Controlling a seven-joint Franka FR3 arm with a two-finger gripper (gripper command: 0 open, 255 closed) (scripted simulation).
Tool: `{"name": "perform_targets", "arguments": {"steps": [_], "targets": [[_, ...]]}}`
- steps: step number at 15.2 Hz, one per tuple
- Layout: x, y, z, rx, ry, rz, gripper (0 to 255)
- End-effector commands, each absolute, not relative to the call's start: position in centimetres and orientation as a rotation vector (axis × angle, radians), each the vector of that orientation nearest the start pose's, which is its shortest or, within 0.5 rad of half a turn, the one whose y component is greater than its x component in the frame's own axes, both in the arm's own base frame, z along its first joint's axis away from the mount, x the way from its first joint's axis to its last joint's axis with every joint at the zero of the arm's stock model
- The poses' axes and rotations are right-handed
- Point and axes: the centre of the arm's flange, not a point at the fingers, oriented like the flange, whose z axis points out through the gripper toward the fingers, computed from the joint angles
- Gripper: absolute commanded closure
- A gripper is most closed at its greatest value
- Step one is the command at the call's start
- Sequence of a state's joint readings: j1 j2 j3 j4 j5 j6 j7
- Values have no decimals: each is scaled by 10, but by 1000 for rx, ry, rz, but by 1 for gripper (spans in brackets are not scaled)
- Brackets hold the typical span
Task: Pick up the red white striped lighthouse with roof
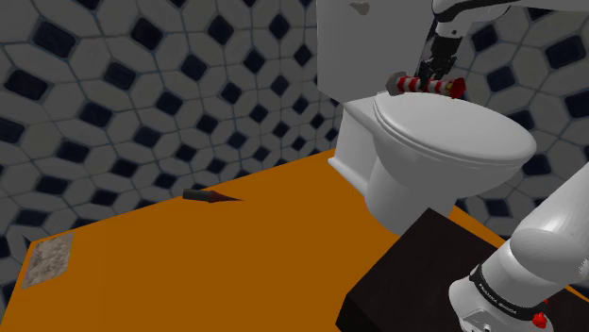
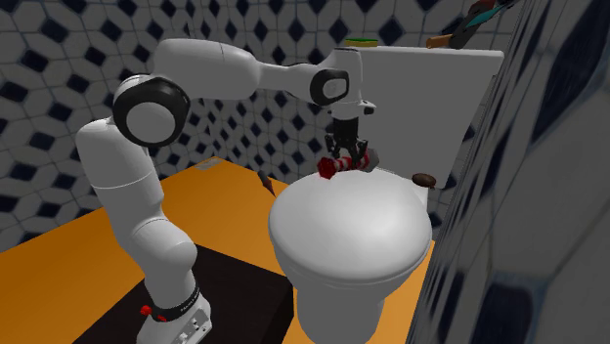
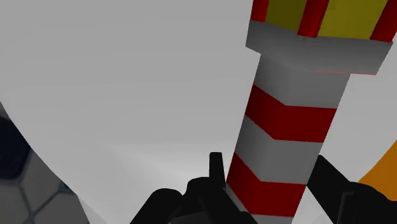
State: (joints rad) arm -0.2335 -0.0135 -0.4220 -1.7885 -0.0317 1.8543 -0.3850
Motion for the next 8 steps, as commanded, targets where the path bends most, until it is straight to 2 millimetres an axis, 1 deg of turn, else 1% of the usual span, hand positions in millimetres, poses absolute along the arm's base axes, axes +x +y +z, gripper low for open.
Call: {"name": "perform_targets", "arguments": {"steps": [1,6,8], "targets": [[448,-348,564,-3173,420,-89,255],[448,-348,590,-3173,420,-89,255],[448,-348,591,-3173,420,-89,255]]}}
